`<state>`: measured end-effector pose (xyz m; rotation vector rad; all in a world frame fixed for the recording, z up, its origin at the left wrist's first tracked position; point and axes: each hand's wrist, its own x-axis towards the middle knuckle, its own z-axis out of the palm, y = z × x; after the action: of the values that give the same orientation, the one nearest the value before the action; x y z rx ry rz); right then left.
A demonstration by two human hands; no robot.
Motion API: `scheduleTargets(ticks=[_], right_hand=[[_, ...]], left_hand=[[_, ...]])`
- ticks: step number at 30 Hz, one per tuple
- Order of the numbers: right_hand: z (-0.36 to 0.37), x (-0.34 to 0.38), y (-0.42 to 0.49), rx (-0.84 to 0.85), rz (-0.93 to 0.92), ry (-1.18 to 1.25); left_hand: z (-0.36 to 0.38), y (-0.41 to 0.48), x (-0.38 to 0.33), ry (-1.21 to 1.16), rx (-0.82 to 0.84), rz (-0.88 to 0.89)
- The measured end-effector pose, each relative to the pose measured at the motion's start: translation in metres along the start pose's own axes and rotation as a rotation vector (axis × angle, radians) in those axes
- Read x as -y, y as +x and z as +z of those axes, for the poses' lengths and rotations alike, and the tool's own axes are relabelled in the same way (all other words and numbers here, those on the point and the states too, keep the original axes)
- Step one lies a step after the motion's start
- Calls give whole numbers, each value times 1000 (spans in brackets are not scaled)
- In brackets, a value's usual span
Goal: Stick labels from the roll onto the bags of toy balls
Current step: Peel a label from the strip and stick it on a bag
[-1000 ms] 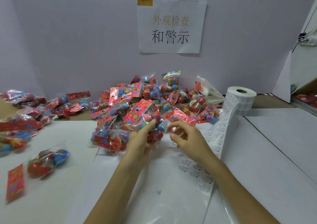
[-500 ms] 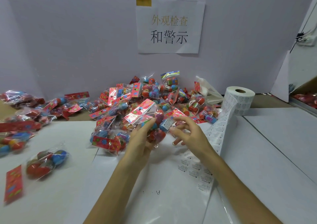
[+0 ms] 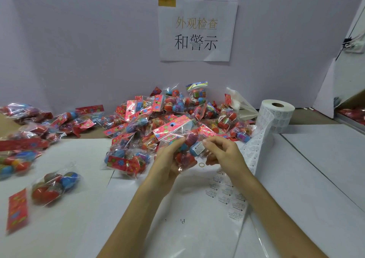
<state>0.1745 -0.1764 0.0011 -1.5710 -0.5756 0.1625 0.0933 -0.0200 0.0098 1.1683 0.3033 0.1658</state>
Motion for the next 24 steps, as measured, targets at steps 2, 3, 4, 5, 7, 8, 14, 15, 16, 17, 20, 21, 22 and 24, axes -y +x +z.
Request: scheduleTargets(ticks=[2, 3, 4, 5, 7, 8, 14, 15, 16, 17, 20, 21, 22, 24], right_hand=[[2, 0, -1, 40, 19, -16], [3, 0, -1, 47, 20, -36], [5, -1, -2, 42, 11, -58], [5, -1, -2, 29, -3, -75], [5, -1, -2, 10, -26, -79], [4, -1, -2, 3, -31, -71], [4, 0, -3, -57, -86, -59], [4, 1, -3, -56, -84, -45], [5, 1, -3, -52, -79, -32], [5, 1, -3, -47, -72, -25], [5, 1, -3, -42, -48, -14], [4, 1, -3, -38, -41, -12], [4, 2, -3, -33, -31, -7], [4, 2, -3, -18, 1, 14]], left_hand=[[1, 0, -1, 20, 3, 4], [2, 0, -1, 35, 13, 15], [2, -1, -1, 48, 22, 32], [3, -2, -1, 56, 32, 53], [4, -4, 1, 78, 55, 97], [5, -5, 3, 103, 59, 114], [7, -4, 8, 125, -30, 168], [7, -4, 8, 125, -35, 174], [6, -4, 8, 127, -39, 180], [6, -4, 8, 132, -44, 183], [6, -4, 6, 151, -61, 178], [6, -4, 5, 151, -64, 174], [7, -4, 5, 148, -67, 169], [7, -4, 4, 139, -73, 161]])
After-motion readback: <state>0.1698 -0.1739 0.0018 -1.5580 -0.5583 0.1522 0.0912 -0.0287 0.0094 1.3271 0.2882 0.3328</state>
